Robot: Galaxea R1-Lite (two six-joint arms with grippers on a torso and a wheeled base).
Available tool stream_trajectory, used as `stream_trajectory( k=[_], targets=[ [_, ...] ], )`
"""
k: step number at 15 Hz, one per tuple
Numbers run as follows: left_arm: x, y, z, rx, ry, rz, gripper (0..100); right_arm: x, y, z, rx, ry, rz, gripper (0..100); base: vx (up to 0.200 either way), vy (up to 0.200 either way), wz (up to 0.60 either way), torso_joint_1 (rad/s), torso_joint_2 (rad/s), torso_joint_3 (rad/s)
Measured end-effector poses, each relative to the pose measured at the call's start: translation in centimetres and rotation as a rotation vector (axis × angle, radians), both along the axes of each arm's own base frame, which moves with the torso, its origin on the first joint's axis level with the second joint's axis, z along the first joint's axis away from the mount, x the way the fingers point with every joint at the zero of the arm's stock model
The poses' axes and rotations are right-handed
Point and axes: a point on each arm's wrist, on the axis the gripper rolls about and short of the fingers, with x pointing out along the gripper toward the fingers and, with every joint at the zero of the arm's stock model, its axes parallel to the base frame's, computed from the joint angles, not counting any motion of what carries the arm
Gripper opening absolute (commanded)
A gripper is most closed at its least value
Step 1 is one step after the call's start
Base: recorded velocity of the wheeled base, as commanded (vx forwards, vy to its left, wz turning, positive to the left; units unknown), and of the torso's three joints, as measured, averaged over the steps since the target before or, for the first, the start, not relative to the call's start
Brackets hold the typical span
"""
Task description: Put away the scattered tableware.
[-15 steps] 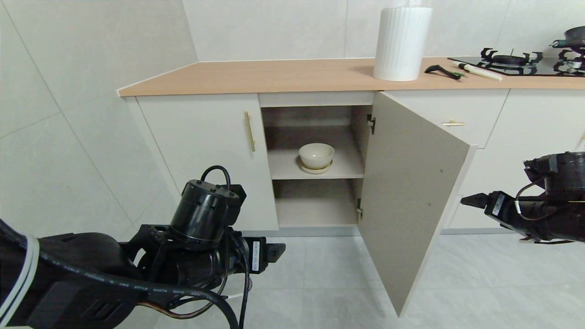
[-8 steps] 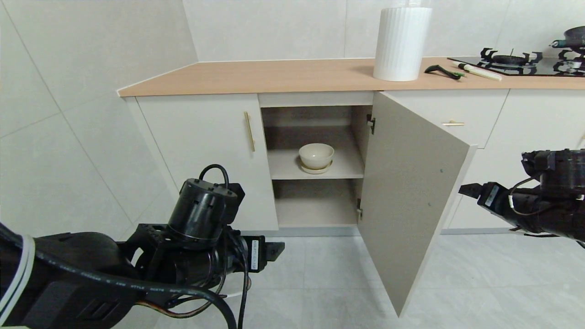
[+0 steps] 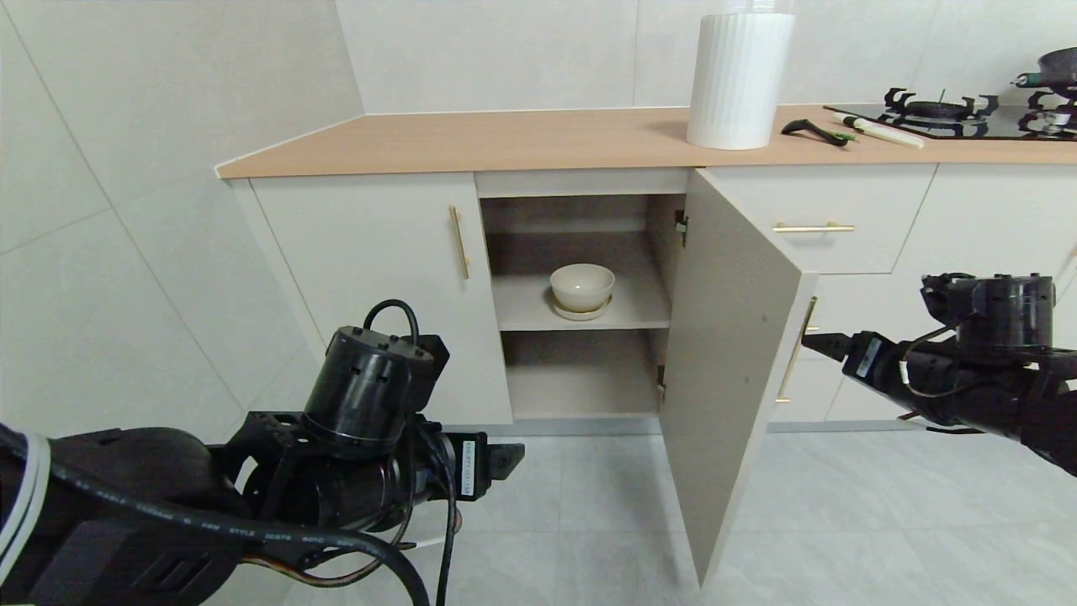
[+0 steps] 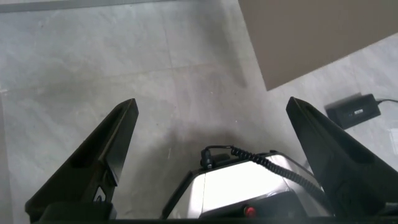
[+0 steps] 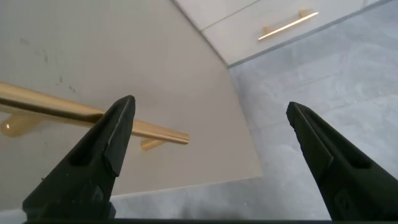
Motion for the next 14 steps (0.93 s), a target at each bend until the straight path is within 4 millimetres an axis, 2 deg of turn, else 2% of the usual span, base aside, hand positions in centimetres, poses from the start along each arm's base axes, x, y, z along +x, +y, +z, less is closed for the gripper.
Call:
stream_trajectory(
  k=[3,8,14],
  targets=[
    [0.0,0.0,0.0,-0.002,-0.001,0.001,100,0.5,2.7,0.0,-0.021,-0.016,0.044,100,0.000,0.000,0.00,0.000,0.00,0.000],
    [0.2,0.4,0.4,-0.008,-0.013,0.014,100,3.1,8.7,0.1,-0.081,-0.062,0.173,100,0.000,0.000,0.00,0.000,0.00,0.000],
    [0.1,1.0,1.2,0.016,-0.057,-0.005,100,7.2,12.7,-0.3,-0.108,-0.078,0.242,100,0.000,0.000,0.00,0.000,0.00,0.000]
  ],
)
